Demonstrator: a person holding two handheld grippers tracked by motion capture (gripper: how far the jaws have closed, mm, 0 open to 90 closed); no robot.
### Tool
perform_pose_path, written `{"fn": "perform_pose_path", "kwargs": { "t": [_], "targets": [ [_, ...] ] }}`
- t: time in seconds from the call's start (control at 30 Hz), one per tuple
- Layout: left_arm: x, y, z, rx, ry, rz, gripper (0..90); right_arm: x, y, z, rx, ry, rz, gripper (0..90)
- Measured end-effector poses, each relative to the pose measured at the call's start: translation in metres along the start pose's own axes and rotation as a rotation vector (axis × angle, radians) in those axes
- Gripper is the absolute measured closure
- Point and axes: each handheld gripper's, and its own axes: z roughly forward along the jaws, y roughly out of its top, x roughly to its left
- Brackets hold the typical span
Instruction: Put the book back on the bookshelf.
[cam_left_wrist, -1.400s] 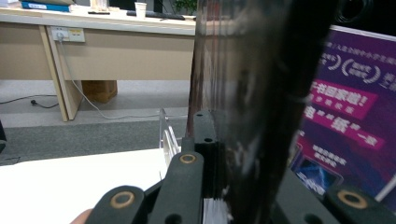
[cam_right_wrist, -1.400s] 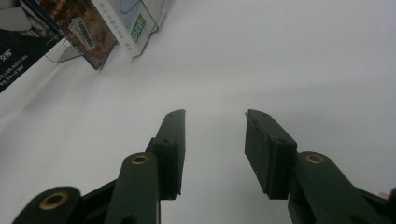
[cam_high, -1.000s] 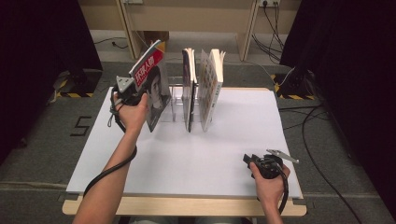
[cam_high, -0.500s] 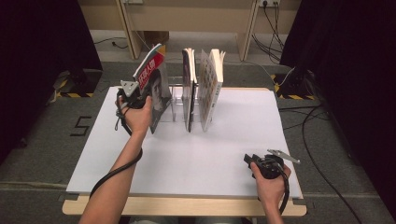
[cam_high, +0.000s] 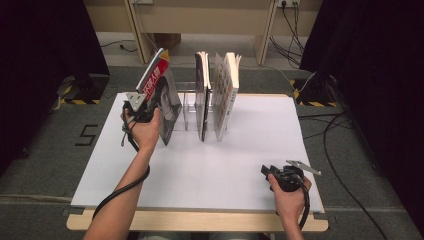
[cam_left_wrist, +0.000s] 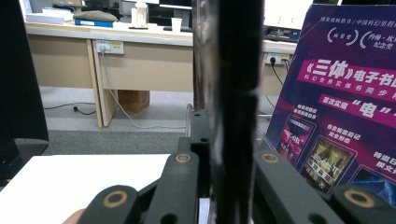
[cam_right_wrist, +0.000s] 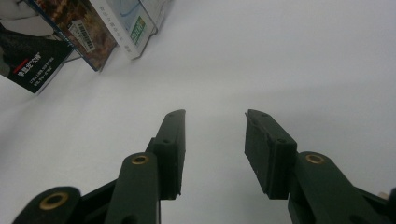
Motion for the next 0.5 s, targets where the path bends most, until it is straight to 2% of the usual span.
{"fn": "perform_pose_path", "kwargs": {
  "t": [0.13, 0.2, 0.37, 0.43, 0.5],
  "targets": [
    [0.0030, 0.0010, 0.0006, 0.013, -0.008, -0.014, 77.0, 0.0002, -0.0002, 0.0001, 0.000, -0.001, -0.001, 59.0],
    [0.0050, 0.0005, 0.0011, 0.021, -0.026, -0.028, 72.6, -0.0002, -0.0001, 0.0001, 0.000, -0.003, -0.001, 59.0],
    [0.0085, -0.0019, 0.0011, 0.035, -0.039, -0.023, 61.7, 0.0006, -0.0001, 0.0000, 0.001, -0.001, 0.000, 59.0],
    [0.0096, -0.0013, 0.0008, 0.036, -0.051, -0.034, 58.0, 0.0008, -0.0002, 0.0001, 0.001, -0.002, -0.001, 59.0],
    [0.0104, 0.0001, 0.0004, 0.041, -0.053, -0.023, 55.6, 0.0014, -0.0003, 0.0000, 0.003, -0.001, 0.006, 59.0]
  ]
}}
